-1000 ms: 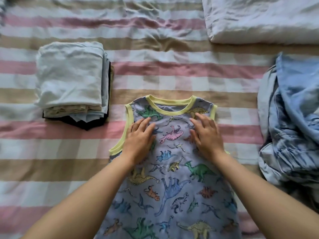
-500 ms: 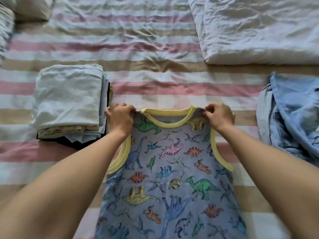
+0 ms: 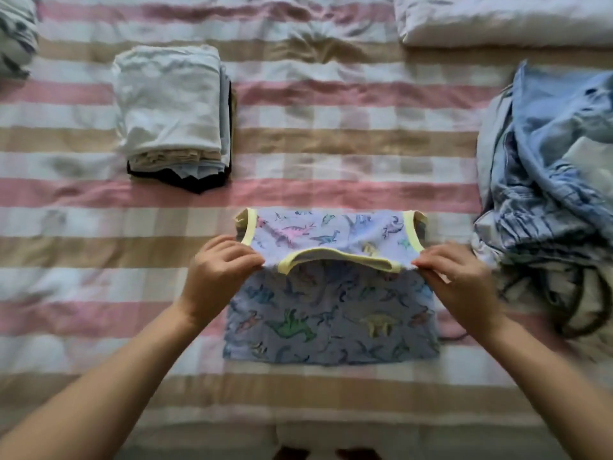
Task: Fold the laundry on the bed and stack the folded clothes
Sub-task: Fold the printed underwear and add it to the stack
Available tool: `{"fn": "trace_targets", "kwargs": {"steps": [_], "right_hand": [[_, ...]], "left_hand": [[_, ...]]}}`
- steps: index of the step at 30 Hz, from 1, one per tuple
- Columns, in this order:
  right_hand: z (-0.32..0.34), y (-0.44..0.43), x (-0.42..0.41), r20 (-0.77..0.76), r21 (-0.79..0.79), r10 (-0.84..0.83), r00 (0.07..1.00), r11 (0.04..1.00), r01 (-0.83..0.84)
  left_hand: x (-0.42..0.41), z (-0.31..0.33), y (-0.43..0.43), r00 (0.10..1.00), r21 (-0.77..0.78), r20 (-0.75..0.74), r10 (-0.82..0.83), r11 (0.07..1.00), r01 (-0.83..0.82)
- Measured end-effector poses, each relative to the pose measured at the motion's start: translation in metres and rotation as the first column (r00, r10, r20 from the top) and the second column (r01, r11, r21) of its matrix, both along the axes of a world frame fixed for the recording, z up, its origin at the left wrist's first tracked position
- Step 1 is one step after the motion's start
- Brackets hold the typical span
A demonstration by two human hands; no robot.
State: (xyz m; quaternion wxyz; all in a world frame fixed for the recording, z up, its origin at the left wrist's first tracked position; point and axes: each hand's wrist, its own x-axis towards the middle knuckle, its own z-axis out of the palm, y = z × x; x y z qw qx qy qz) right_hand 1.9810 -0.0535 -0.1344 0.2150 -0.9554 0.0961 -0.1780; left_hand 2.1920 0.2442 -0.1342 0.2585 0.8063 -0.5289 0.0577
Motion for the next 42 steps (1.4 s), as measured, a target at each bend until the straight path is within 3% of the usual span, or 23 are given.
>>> {"fn": "trace_targets", "kwargs": {"steps": [7,14,19,20,22,24,26,29,31,35,37,39,42], "right_hand": [[-0.050,0.046,-0.084,-0.108,-0.068,0.149,0.983,0.985,-0.157],[-0.074,0.059,-0.098,-0.134,-0.145,0.187,0.973,0.968,-0.206],[-0.073,0.060,-0.099,-0.218,-0.030,0.191,0.957,0.979,-0.203],[-0.072,0.062,-0.098,-0.224,0.027,0.129,0.966,0.992,-0.126],[-0.073,0.071,-0.090,-0.250,0.187,-0.143,0.957,0.963,0.193],[-0.075,0.082,-0.079,-0.359,0.306,-0.382,0.851,0.814,0.494],[-0.078,0.091,-0.072,-0.468,0.285,-0.464,0.752,0.726,0.626],[-0.079,0.098,-0.069,-0.494,0.277,-0.558,0.666,0.626,0.729],[-0.079,0.100,-0.071,-0.503,0.280,-0.608,0.613,0.557,0.782],[-0.078,0.095,-0.059,-0.443,0.223,-0.657,0.610,0.578,0.785],[-0.077,0.079,-0.035,-0.388,0.261,-0.690,0.611,0.553,0.791],[-0.079,0.059,-0.007,-0.399,0.331,-0.719,0.569,0.465,0.821],[-0.084,0.036,0.027,-0.471,0.407,-0.773,0.424,0.236,0.882]], "left_hand": [[-0.077,-0.039,0.045,0.998,0.138,-0.028,-0.058,0.988,0.061],[-0.101,-0.066,0.059,0.999,0.200,-0.038,-0.033,0.979,0.040],[-0.110,-0.068,0.060,0.961,0.192,-0.261,0.093,0.980,-0.043],[-0.113,-0.068,0.057,0.917,0.188,-0.344,0.203,0.971,-0.145],[-0.120,-0.069,0.044,0.727,0.218,-0.489,0.481,0.875,-0.432],[-0.127,-0.073,0.030,0.519,0.314,-0.529,0.671,0.723,-0.615],[-0.134,-0.078,0.021,0.394,0.392,-0.516,0.761,0.618,-0.681],[-0.139,-0.081,0.020,0.230,0.416,-0.564,0.793,0.513,-0.751],[-0.141,-0.082,0.023,0.186,0.414,-0.577,0.795,0.481,-0.773],[-0.126,-0.080,0.016,0.191,0.397,-0.600,0.777,0.497,-0.772],[-0.102,-0.079,0.002,0.145,0.345,-0.654,0.742,0.463,-0.816],[-0.072,-0.078,-0.014,0.084,0.303,-0.705,0.704,0.406,-0.862],[-0.035,-0.079,-0.033,0.024,0.269,-0.758,0.652,0.347,-0.898]]}}
